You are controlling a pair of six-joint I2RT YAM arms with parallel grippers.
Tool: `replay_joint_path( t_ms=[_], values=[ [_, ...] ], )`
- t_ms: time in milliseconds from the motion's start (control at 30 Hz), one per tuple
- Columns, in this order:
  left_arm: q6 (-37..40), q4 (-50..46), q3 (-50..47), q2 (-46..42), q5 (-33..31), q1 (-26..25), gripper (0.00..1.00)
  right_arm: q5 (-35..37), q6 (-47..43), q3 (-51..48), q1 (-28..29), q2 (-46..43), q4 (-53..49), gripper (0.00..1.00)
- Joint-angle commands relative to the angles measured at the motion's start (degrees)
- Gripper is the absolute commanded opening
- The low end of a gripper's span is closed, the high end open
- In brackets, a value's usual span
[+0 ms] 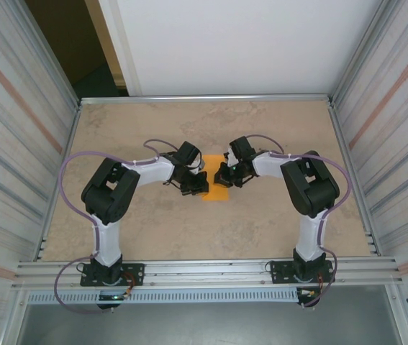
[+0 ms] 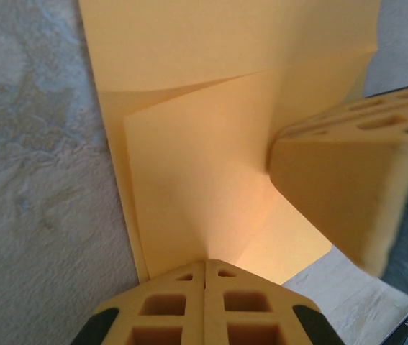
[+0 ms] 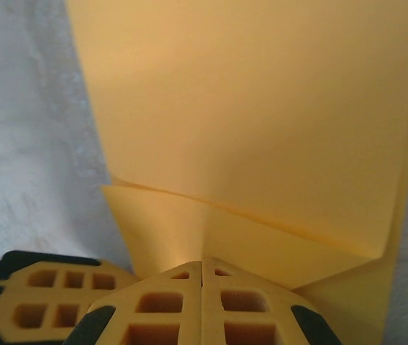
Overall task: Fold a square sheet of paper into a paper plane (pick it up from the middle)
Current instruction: Fold the triangle a second time at the center of the table.
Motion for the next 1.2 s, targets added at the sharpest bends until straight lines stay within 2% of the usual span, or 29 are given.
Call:
replay_joint_path(
  t_ms=[0, 300, 800, 1167],
  values=[
    [1.53, -1.88, 0.68, -1.43, -0.65, 0.59, 0.06, 1.12, 0.89, -0.98, -0.84, 1.68, -0.96, 0.0],
    [-1.59, 7.44, 0.19, -1.59, 4.97, 0.38, 0.09, 2.37, 0.57, -1.7, -1.84, 3.75, -2.38, 0.0],
    [-0.54, 3.69, 2.96, 3.28, 4.76, -0.71, 0.06, 2.2, 2.29, -1.95, -2.3, 5.04, -2.65, 0.0],
    [2.8, 0.2, 2.89, 4.1, 3.37, -0.81, 0.07, 3.53, 3.39, -1.8, -2.55, 6.51, -4.05, 0.0]
  ],
)
